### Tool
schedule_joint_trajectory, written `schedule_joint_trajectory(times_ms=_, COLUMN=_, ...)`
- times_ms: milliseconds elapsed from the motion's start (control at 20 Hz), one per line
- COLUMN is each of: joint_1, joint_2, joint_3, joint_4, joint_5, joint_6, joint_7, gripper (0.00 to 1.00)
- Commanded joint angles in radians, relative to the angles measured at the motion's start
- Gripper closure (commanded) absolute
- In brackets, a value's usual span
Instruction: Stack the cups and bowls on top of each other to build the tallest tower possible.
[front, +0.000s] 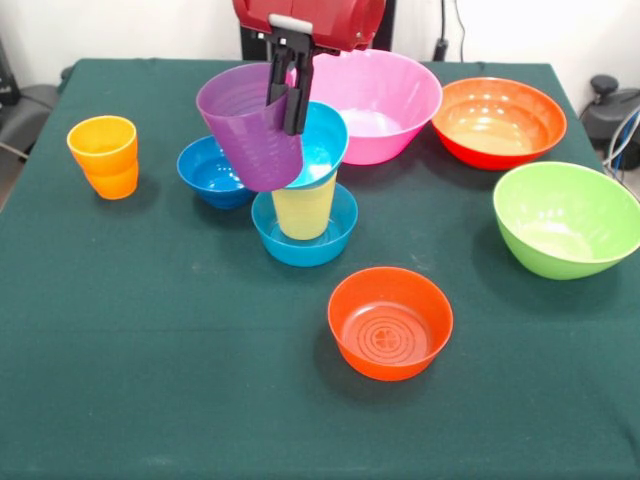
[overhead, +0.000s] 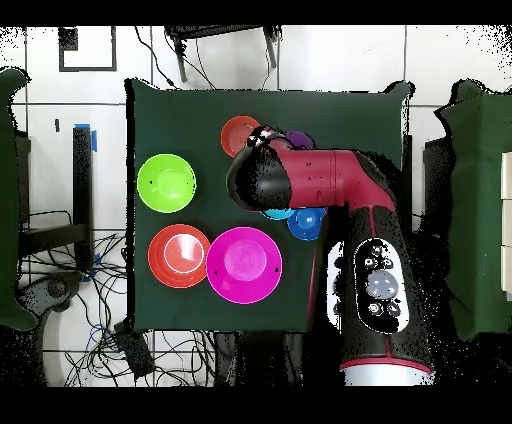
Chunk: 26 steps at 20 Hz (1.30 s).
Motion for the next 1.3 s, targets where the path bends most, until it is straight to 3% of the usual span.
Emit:
schedule_joint_trajectory(times_ms=50, joint_1=0.025, joint_2=0.003, joint_3=0.043, joint_4=0.090, joint_5=0.016, joint_6=0.101, joint_7=-0.016, gripper=1.00)
schedule_joint_trajectory(times_ms=700, joint_1=0.024, joint_2=0.045, joint_3=0.044, joint_4=0.134, joint_5=-0.005, joint_6=-0.011, joint_7=0.019, gripper=1.00)
schedule_joint_trajectory(times_ms=1300, joint_1=0.032, joint_2=0.055, joint_3=0.037, joint_4=0.146, joint_5=-0.011, joint_6=-0.045, joint_7=0.037, gripper=1.00)
